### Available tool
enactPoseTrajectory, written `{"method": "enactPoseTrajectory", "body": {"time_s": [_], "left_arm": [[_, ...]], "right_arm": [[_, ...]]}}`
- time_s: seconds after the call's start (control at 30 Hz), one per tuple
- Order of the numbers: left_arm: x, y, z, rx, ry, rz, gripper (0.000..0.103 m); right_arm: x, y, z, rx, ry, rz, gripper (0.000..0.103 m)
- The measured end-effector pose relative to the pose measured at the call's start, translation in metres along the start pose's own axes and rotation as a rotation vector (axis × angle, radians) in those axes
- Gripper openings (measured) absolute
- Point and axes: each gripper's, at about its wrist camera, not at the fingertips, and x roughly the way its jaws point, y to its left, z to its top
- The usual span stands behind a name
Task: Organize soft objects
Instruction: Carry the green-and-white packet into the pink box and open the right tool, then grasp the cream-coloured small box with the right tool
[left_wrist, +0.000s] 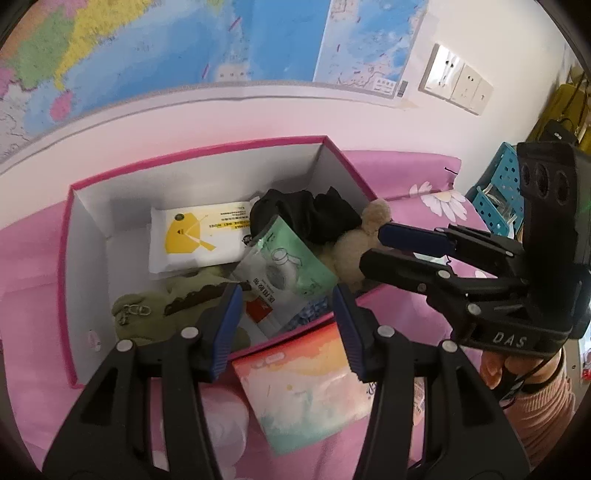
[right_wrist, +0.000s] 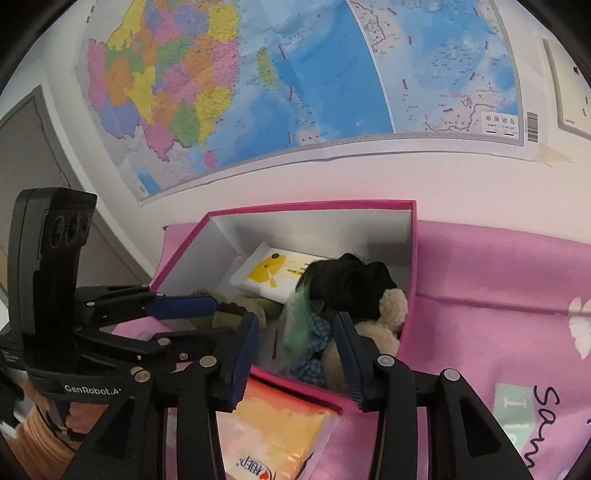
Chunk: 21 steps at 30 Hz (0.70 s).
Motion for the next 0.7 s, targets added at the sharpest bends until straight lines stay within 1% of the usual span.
{"method": "enactPoseTrajectory", "body": {"time_s": [0.17,0.27,0.33,0.43,0.57,0.63,0.7], "left_arm": [[-0.02,-0.002,-0.011,0.013,-0.048,-0.01,0.053],[-0.036,-0.001,-0.019,0.009,-0.078,-0.04,0.053],[-0.047,-0.001,-0.025,0.006,-0.102,-0.054,0.053],[-0.064,0.001,-0.039,-0.004,-0.133,-0.079,0.053],[-0.082,0.001,-0.06,-0.012,-0.157,-0.104,0.053],[-0.087,0.0,-0.075,-0.014,-0.156,-0.117,0.055],[-0.089,0.001,-0.087,-0.021,-0.156,-0.121,0.061]], "right_arm": [[-0.008,0.001,-0.009,-0.001,0.008,0.023,0.044],[-0.017,0.005,-0.014,0.003,0.007,0.049,0.044],[-0.024,0.009,-0.017,0.005,0.0,0.075,0.045],[-0.037,0.013,-0.022,0.004,-0.009,0.114,0.05],[-0.055,0.022,-0.032,0.0,-0.013,0.192,0.051],[-0.062,0.027,-0.039,-0.005,-0.001,0.229,0.052],[-0.067,0.033,-0.046,-0.019,0.009,0.248,0.052]]}}
